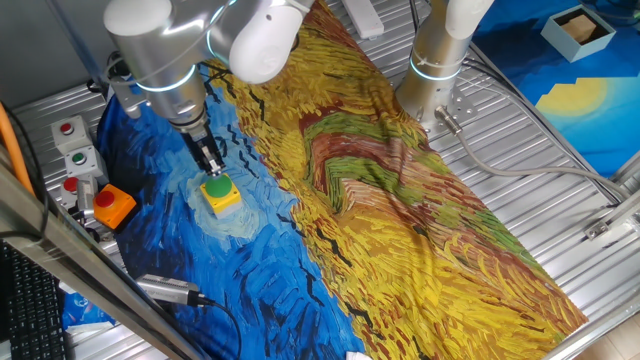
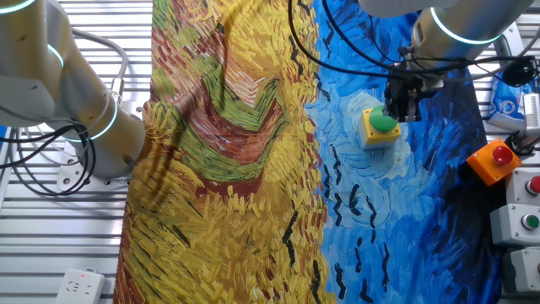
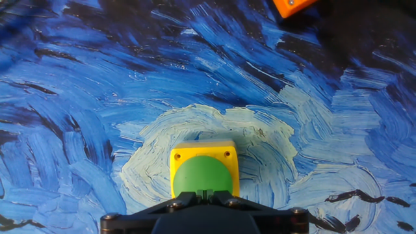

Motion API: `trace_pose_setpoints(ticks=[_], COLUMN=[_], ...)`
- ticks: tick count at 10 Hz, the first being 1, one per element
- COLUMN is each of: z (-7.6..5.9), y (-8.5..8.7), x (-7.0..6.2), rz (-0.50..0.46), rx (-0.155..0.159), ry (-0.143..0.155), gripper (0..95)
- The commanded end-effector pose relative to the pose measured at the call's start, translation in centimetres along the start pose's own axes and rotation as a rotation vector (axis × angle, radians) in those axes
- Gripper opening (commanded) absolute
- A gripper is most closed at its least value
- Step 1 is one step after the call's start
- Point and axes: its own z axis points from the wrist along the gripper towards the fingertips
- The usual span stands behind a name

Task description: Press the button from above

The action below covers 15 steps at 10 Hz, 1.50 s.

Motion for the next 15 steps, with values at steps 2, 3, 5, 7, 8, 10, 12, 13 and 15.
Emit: trace_pose_setpoints(ticks=[2,3,5,7,8,10,12,13,15], z=[0.0,0.0,0.0,0.0,0.0,0.0,0.0,0.0,0.01], y=[-0.03,-0.03,-0.04,-0.04,-0.04,-0.04,-0.04,-0.04,-0.05], x=[0.0,0.0,0.0,0.0,0.0,0.01,0.01,0.01,0.01], rz=[-0.013,-0.016,-0.005,0.0,0.0,0.0,0.0,0.004,0.004], rx=[0.0,0.001,0.003,0.004,0.005,0.006,0.006,0.006,0.007], ry=[0.003,0.003,0.004,0.005,0.005,0.005,0.005,0.005,0.005], gripper=[0.0,0.0,0.0,0.0,0.0,0.0,0.0,0.0,0.0])
